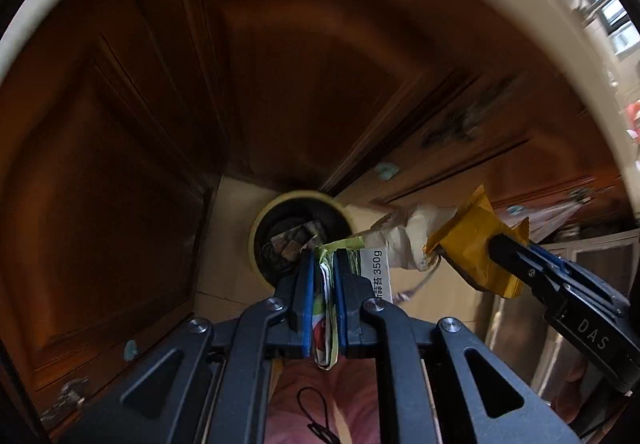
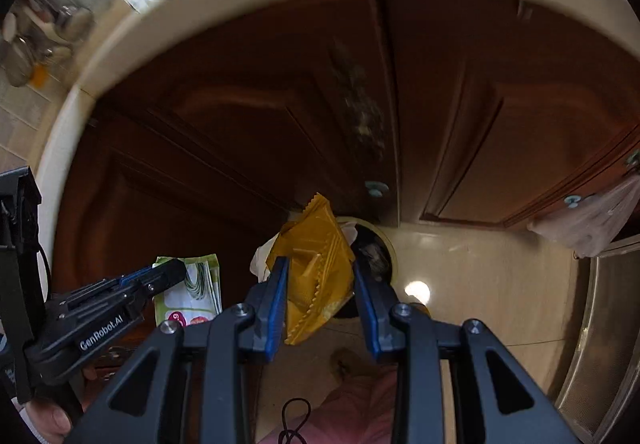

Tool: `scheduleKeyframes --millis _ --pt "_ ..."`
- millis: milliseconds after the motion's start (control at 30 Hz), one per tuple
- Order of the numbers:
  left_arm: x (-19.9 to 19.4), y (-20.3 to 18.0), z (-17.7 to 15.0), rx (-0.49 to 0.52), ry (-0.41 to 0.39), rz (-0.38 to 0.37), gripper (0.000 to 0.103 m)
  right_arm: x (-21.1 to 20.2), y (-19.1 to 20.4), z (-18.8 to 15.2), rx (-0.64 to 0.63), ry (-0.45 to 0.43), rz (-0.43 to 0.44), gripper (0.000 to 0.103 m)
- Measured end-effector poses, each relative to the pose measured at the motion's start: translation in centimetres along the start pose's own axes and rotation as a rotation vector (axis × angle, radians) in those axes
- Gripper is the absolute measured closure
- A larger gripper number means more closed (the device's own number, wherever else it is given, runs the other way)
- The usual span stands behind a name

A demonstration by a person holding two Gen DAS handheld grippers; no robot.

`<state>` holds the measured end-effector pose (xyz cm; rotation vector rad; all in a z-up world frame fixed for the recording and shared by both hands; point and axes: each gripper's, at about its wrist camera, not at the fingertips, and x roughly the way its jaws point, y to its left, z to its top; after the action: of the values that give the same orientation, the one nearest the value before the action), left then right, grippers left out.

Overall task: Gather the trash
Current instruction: 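Carry wrapper and yellow bag down over the floor bin and release both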

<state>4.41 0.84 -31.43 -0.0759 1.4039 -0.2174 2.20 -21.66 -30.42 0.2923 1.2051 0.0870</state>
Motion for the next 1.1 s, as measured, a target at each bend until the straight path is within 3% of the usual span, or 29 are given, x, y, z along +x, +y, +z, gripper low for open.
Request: scheduleKeyframes --millis 133,267,367,600,667,833,967,1100 --pt "5.0 0.5 -0.4 -0.012 0.037 0.018 0.094 5.2 -1.4 -0.5 0.018 0.047 -0.022 0.071" --pt "8.9 1.3 -0.5 -0.016 0.076 0.021 0.066 9.4 -2.5 -0.9 0.037 0.085 -0.033 0.071" --pt "10.5 2.1 -0.6 -0.028 0.084 0.049 0.054 11.6 -2.9 -0.8 0.037 0.102 -0.041 0.071" --pt "12.4 4.4 -0.3 -0.093 0.102 0.056 0.053 14.5 -1.9 -0.5 0.008 0.124 -0.043 0.07" --pt "12.6 5.0 -0.4 -0.102 0.103 0.059 0.049 15.3 -1.6 -0.4 -0.006 0.143 -0.042 0.069" --pt "13.4 5.6 -0.3 -0.11 0.109 0.072 0.048 17.7 -0.9 -0.3 -0.013 0.191 -0.034 0.062" --pt "13.7 6.4 0.0 -0.129 0.099 0.085 0.033 19.4 -0.2 -0.7 -0.009 0.222 -0.04 0.056" --pt "13.6 7.2 0.3 -0.153 0.092 0.09 0.029 20.2 0.2 -0.8 -0.001 0.231 -0.039 0.054"
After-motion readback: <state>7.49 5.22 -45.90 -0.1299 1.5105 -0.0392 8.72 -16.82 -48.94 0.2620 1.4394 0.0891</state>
